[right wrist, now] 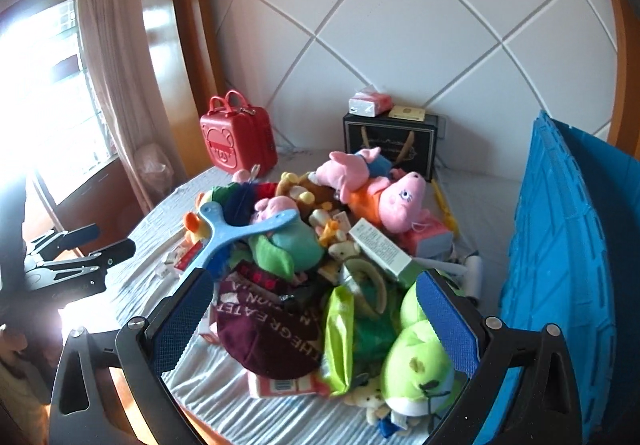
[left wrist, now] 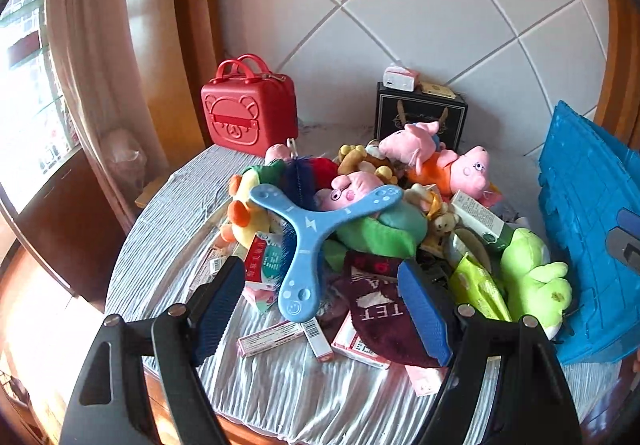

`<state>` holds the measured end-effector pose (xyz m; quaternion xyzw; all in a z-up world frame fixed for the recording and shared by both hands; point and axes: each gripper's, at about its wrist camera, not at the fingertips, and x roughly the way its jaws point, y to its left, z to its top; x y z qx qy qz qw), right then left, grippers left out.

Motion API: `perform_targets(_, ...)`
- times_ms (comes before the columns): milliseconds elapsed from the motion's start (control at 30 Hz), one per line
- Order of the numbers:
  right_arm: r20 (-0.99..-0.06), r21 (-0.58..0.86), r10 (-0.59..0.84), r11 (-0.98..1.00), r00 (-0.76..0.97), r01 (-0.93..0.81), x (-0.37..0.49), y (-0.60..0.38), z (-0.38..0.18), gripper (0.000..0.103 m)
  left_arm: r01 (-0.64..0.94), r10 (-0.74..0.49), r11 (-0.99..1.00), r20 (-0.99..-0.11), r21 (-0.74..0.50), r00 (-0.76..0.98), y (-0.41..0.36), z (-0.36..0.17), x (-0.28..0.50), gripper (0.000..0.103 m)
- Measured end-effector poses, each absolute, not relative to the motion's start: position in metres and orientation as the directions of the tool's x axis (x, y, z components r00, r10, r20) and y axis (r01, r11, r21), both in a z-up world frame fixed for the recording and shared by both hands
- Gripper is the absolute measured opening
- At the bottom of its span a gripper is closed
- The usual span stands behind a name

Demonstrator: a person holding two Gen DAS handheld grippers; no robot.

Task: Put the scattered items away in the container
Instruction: 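Withdraw both grippers from the crate back toward the heap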

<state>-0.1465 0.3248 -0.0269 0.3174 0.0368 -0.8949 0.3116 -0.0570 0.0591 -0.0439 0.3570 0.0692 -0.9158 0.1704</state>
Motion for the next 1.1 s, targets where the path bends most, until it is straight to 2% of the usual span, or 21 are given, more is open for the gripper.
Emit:
perform_targets(133, -0.608, 0.181, -0.563, -0.785, -0.560, 0.592, -0.161, 0.314, -0.042, 0.103, 0.411, -0.297, -0.912, -0.701, 0.007, -0.648, 0.036, -0.058, -0.053, 0.079)
perform_targets(400, -0.647, 0.189, -0.587, -0.742, -0.486, 0.643, -0.162, 0.256, -0.059, 0.103, 0.421, -0.292, -0.907, -0.721, 0.000, -0.629, -0.020, -0.079, -0.045, 0.079)
perform_targets(633, -0.669, 0.164, -0.509, -0.812, -0.542, 0.560, -0.144, 0.191, -0.070, 0.103, 0.317, -0.217, -0.948, -0.726, -0.001, -0.653, -0.092, -0.095, -0.046, 0.079)
perform_targets(867, -0.693, 0.212, -0.442, -0.880, -0.570, 0.425, -0.118, 0.136, -0.088, 0.103, 0.194, -0.134, -0.981, -0.755, 0.009, -0.642, -0.154, -0.115, -0.049, 0.079)
perform_targets(967, -0.725, 0.205, -0.408, -0.897, -0.555, 0.392, -0.109, 0.121, -0.102, 0.095, 0.154, -0.098, -0.988, -0.770, 0.000, -0.630, -0.161, -0.127, -0.050, 0.078)
perform_targets(1033, -0.746, 0.202, -0.393, -0.902, -0.537, 0.380, -0.106, 0.114, -0.111, 0.082, 0.135, -0.071, -0.991, -0.783, -0.017, -0.618, -0.162, -0.136, -0.052, 0.078)
perform_targets(1100, -0.764, 0.196, -0.383, -0.904, -0.519, 0.379, -0.104, 0.110, -0.120, 0.076, 0.120, -0.055, -0.992, -0.795, -0.023, -0.605, -0.158, -0.146, -0.055, 0.078)
